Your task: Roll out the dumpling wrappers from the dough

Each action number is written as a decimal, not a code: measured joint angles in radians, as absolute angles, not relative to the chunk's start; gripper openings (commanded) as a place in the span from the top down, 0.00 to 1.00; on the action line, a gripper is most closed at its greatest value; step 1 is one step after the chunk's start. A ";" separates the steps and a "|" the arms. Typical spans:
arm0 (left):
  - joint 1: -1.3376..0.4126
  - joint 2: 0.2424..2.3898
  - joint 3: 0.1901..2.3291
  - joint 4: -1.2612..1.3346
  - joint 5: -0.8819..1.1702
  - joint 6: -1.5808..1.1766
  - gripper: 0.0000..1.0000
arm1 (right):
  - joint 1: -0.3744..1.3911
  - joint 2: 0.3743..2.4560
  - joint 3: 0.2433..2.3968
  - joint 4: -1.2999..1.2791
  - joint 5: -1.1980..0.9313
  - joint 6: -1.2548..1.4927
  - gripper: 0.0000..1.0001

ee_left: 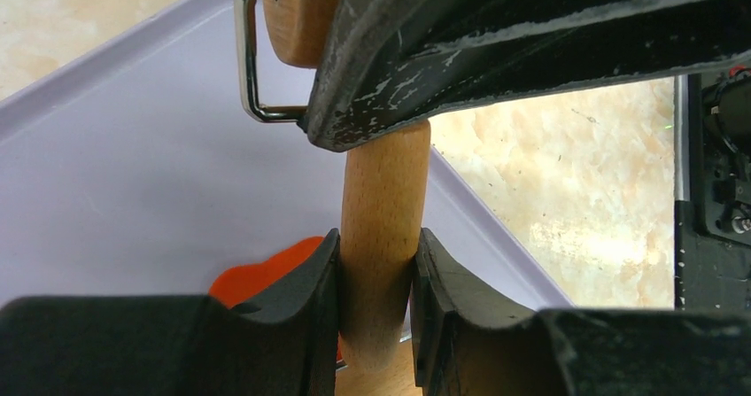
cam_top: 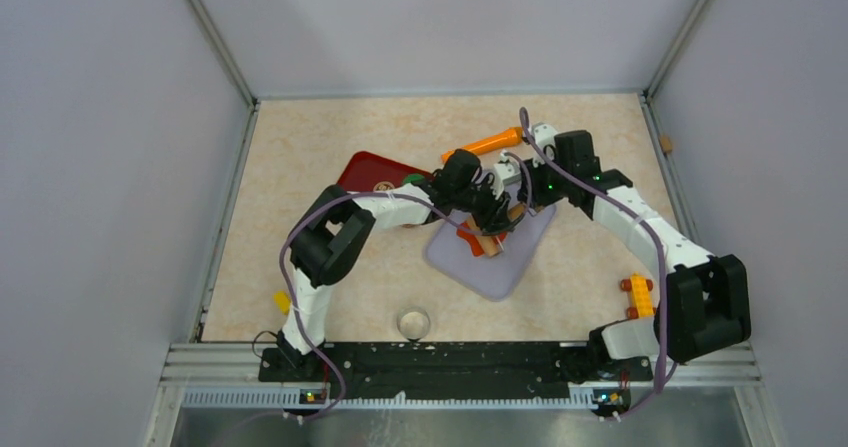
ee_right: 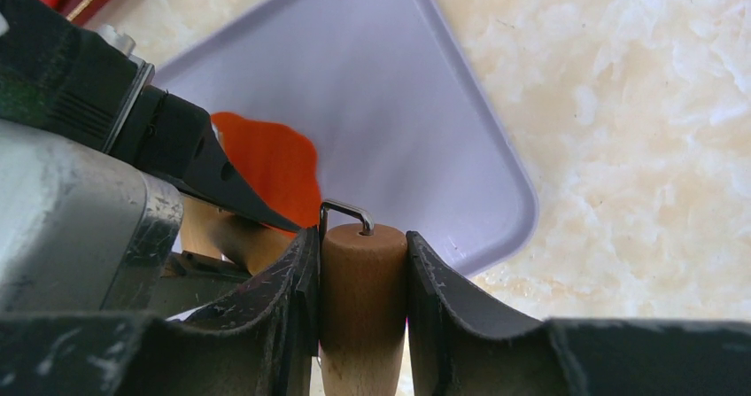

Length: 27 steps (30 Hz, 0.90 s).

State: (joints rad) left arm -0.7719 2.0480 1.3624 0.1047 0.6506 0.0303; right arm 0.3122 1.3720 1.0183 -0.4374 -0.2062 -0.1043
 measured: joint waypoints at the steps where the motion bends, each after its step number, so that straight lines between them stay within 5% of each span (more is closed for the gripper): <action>1: -0.773 2.057 1.363 0.113 0.655 0.035 1.00 | 0.311 1.369 1.007 -0.430 -0.201 -0.104 1.00; 27: -0.726 2.085 1.267 0.206 0.710 -0.004 1.00 | 0.390 1.463 0.944 -0.293 -0.080 -0.069 1.00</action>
State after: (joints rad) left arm -0.7261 2.0850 1.2675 0.2062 0.7101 -0.0040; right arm 0.3901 1.4628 0.9443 -0.2932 -0.0799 -0.0689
